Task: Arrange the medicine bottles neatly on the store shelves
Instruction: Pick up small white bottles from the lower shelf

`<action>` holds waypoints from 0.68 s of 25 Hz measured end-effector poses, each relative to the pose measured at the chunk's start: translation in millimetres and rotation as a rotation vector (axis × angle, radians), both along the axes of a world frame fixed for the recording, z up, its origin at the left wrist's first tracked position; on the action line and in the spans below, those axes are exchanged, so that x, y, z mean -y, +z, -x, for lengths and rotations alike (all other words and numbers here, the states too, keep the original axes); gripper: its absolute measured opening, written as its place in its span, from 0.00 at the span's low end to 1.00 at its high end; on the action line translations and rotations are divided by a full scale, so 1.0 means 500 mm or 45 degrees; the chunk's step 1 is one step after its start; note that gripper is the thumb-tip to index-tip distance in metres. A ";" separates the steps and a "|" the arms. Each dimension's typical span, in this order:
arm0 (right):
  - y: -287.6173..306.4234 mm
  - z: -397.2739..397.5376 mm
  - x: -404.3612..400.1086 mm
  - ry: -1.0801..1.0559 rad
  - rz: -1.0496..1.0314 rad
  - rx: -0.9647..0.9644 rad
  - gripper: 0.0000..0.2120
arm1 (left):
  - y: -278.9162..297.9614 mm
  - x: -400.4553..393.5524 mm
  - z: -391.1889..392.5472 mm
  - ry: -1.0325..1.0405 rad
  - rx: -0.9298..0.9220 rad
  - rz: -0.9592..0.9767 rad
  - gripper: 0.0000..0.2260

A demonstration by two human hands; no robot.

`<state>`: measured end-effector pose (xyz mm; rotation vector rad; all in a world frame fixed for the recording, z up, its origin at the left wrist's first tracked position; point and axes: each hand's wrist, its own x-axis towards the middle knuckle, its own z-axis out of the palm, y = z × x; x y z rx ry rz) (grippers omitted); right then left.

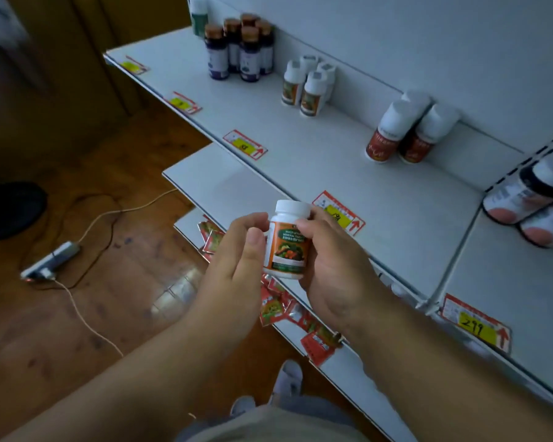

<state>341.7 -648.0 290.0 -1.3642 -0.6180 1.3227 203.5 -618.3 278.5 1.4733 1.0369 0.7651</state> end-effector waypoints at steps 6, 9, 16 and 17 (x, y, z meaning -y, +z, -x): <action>0.078 -0.050 -0.107 -0.022 -0.178 0.278 0.23 | 0.054 -0.113 -0.065 -0.117 -0.065 -0.107 0.30; 0.099 -0.064 -0.189 -0.120 -0.225 0.272 0.09 | 0.059 -0.206 -0.070 -0.199 -0.112 -0.147 0.31; 0.091 -0.083 -0.420 -0.351 -0.228 0.480 0.15 | 0.040 -0.517 -0.088 -0.595 -0.333 -0.466 0.34; 0.084 -0.084 -0.458 -0.412 -0.198 0.551 0.17 | 0.036 -0.577 -0.095 -0.645 -0.386 -0.548 0.33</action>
